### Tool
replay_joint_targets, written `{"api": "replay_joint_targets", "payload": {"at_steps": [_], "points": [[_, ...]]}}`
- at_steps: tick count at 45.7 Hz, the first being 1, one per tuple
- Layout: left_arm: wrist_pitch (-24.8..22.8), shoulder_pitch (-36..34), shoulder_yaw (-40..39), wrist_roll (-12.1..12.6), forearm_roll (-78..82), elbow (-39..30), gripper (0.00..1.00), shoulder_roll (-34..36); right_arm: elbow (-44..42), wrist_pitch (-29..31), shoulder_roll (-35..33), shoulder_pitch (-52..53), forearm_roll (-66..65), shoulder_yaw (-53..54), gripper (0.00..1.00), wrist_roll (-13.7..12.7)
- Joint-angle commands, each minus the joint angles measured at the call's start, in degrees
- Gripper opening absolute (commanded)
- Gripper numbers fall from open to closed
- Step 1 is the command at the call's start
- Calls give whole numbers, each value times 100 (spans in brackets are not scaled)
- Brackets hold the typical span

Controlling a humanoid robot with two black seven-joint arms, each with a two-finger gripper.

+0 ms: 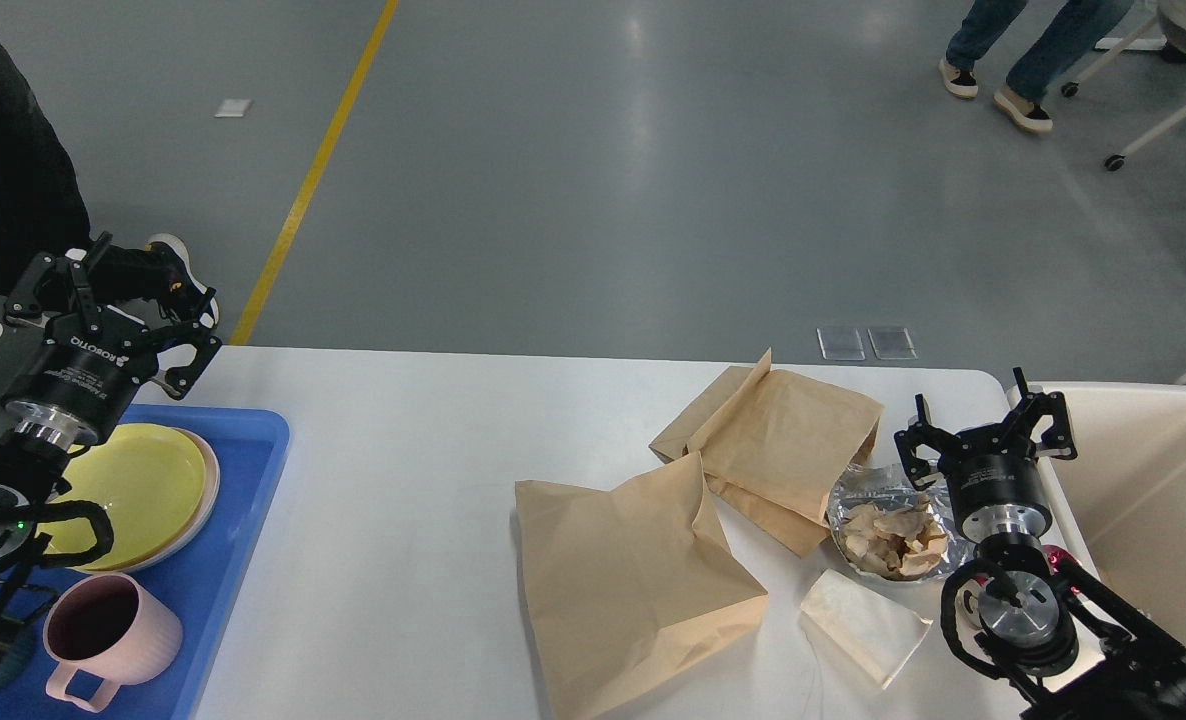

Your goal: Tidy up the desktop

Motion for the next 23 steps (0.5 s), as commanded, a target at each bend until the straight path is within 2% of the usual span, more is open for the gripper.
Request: {"api": "replay_joint_targets", "payload": {"at_steps": [1,4,10,18,23], "points": [[29,355,-984,5,1144,-16,96,-804,-2,0,-1,4,0,0,100,0],[20,452,-1266,5,1444,-16,96,-1015,-2,0,-1,4,0,0,100,0],[29,426,-1547,-3,1471,2,96,-1016,-2,0,-1,4,0,0,100,0],[47,470,-1618,-144,1471,10,96,-1060,-2,0,-1,4,0,0,100,0],[12,479,-1679,-144,1454,28,96,-1051,-2,0,-1,4,0,0,100,0]]}}
